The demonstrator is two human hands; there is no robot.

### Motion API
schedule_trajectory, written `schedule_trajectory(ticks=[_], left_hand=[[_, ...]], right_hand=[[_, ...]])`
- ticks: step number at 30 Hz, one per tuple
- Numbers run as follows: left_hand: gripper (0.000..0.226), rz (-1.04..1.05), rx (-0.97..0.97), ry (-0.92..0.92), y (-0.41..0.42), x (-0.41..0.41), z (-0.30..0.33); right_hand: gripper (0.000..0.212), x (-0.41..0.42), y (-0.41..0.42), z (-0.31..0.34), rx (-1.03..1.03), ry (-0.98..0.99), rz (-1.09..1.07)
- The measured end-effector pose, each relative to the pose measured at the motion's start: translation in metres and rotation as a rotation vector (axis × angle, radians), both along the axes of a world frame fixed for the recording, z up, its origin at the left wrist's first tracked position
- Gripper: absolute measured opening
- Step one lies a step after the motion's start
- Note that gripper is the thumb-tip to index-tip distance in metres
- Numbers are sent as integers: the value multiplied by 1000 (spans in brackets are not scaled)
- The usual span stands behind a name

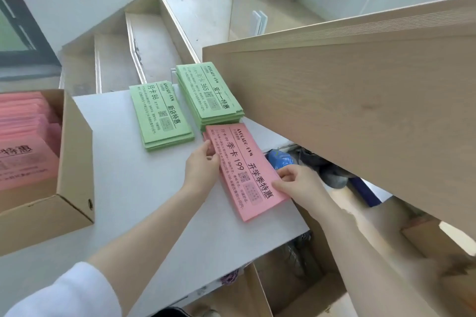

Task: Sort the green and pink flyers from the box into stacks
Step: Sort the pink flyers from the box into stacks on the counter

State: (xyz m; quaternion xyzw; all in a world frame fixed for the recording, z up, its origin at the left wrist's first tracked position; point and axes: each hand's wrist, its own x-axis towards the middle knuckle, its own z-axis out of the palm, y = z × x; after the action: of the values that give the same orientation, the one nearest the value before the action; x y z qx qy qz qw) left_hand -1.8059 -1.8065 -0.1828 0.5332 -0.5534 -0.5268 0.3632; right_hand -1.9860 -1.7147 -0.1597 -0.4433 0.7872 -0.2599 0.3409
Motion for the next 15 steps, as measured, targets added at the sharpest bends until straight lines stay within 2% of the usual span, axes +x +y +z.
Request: schedule_trajectory(ticks=[3,5,7,9,10,12,15], left_hand=[[35,13,20,61,4,0,4],[40,-7,80,188,14,0,7],[40,-64,164,346,28,-2,4],[45,-86,234,474,38,-8,-2],[47,-75,257,527,41,-10,-4],[50,-62,309,610,44,-15,-5],[59,-66,340,629,45,-17,-12]], right_hand=[[33,1,-6,5,-21,136,49],[43,3,-13,5,-33,84,31],[42,8,-24,5,-35,-75,32],[22,15,-33,2,-37,-257,31],[21,19,-35,4,-51,-335,32],[35,23,-35,9,-51,-465,34],[39,17,-32,5,-47,-535,67]])
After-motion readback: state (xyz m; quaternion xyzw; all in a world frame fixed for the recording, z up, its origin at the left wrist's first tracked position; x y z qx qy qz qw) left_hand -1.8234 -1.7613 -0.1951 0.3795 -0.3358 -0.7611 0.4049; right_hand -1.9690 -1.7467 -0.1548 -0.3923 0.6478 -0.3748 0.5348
